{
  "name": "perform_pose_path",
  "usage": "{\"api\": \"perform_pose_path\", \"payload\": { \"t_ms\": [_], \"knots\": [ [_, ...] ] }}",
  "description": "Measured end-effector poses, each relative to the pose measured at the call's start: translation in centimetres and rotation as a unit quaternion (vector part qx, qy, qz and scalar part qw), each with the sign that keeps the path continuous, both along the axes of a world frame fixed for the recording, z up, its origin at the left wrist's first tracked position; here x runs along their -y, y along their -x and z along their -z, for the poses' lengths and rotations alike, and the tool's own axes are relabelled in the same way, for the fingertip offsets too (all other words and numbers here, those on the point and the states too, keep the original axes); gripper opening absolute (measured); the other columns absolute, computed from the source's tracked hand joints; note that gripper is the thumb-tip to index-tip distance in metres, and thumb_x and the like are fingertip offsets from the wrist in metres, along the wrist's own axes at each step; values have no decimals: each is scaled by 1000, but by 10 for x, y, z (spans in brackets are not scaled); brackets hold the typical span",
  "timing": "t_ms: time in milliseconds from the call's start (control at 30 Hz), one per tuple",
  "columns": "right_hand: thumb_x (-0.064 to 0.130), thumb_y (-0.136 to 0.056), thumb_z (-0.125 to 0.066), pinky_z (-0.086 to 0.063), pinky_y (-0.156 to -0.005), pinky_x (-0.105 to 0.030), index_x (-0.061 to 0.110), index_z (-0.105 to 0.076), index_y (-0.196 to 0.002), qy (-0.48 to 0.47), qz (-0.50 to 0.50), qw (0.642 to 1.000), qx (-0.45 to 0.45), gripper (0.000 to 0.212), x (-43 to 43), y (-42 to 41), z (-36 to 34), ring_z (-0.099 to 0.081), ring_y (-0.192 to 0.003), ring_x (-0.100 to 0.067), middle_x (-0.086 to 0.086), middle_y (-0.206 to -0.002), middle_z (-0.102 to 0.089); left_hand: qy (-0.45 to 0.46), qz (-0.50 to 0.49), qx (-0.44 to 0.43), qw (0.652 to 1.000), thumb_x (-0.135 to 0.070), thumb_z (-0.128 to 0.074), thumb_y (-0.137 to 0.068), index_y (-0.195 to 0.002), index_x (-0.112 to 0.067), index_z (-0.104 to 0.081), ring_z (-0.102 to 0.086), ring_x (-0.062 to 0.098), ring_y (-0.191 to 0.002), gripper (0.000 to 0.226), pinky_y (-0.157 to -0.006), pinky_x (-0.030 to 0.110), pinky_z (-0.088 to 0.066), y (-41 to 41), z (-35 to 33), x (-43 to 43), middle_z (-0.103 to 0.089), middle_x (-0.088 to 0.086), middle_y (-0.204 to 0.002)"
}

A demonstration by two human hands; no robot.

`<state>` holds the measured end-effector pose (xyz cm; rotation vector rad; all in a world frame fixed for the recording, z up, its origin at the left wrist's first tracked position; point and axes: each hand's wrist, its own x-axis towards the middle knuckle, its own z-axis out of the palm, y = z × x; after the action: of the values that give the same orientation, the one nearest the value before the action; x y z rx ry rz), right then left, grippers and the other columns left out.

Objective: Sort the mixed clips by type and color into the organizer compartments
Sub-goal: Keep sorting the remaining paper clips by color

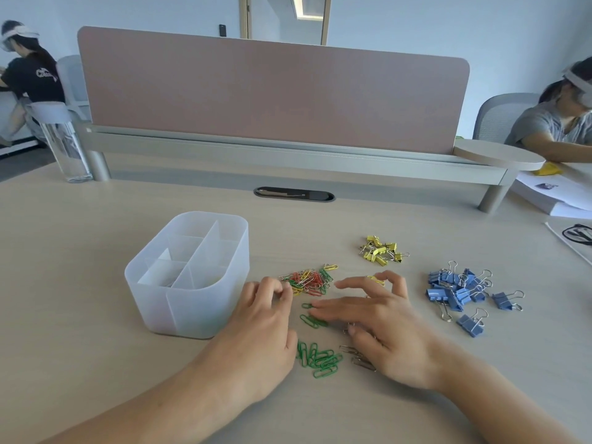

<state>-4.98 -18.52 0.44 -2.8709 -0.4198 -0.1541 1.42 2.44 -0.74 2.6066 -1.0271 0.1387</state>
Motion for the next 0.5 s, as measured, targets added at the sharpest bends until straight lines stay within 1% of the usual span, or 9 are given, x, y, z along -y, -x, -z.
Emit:
{"api": "perform_pose_path", "payload": {
  "t_ms": [67,100,167,267,333,367,400,467,500],
  "knots": [
    [27,-78,-27,-11,-108,-39,47,-59,-123,-24,-20,999,18,59,1,3,-3,-30,-132,3,46,-121,-50,-4,-1,21,1000,-30,-22,-93,-147,-14,-29,-20,10,-121,57,-102,18,-34,0,3,-1,-20,-10,-127],
    [24,-77,-30,-15,-105,-37,46,-62,-120,-35,-29,999,29,57,1,4,-3,-36,-127,1,45,-116,-54,-9,-2,39,999,-33,-17,-87,-143,-12,-39,-25,11,-115,63,-98,20,-39,0,3,-2,-25,-9,-122],
    [22,-77,-33,-20,-99,-32,45,-62,-121,-44,-29,998,45,57,1,4,-2,-42,-120,-2,41,-113,-58,-17,-7,46,999,-36,-13,-80,-135,-11,-50,-29,13,-105,71,-90,24,-47,-1,7,-3,-31,-8,-113],
    [25,-77,-31,-20,-97,-27,46,-58,-126,-43,-10,998,48,60,3,2,1,-41,-116,1,33,-114,-59,-29,-8,77,997,-33,-25,-79,-121,-12,-62,-37,14,-94,60,-76,26,-54,-2,5,-2,-38,-7,-102],
    [25,-76,-30,-21,-95,-27,46,-60,-123,-55,-1,997,60,59,4,1,2,-43,-112,1,27,-106,-62,-22,-5,98,995,-30,-32,-76,-112,-15,-67,-44,15,-89,53,-67,27,-55,-2,3,-2,-42,-8,-98],
    [24,-75,-31,-22,-94,-28,45,-63,-121,-65,10,995,76,59,5,1,2,-43,-111,2,20,-98,-63,-22,2,96,995,-30,-31,-76,-114,-17,-67,-45,15,-90,54,-68,27,-54,-1,2,-3,-43,-8,-99],
    [23,-75,-31,-23,-93,-29,44,-64,-119,-72,21,993,96,59,5,1,2,-41,-109,3,14,-91,-62,-27,8,84,996,-31,-27,-77,-123,-18,-63,-44,16,-94,59,-74,28,-53,0,1,-2,-42,-8,-102],
    [20,-74,-32,-23,-93,-29,41,-67,-117,-67,31,989,125,59,6,1,2,-38,-108,7,12,-84,-61,-34,13,60,998,-36,-9,-77,-146,-18,-39,-34,15,-107,78,-93,30,-45,0,0,0,-35,-8,-116],
    [20,-74,-32,-23,-93,-30,40,-66,-118,-62,33,989,127,59,6,2,3,-37,-108,8,13,-84,-62,-41,11,41,998,-38,-1,-74,-152,-17,-26,-28,15,-112,84,-100,30,-39,-1,0,0,-31,-8,-122]
  ]
}}
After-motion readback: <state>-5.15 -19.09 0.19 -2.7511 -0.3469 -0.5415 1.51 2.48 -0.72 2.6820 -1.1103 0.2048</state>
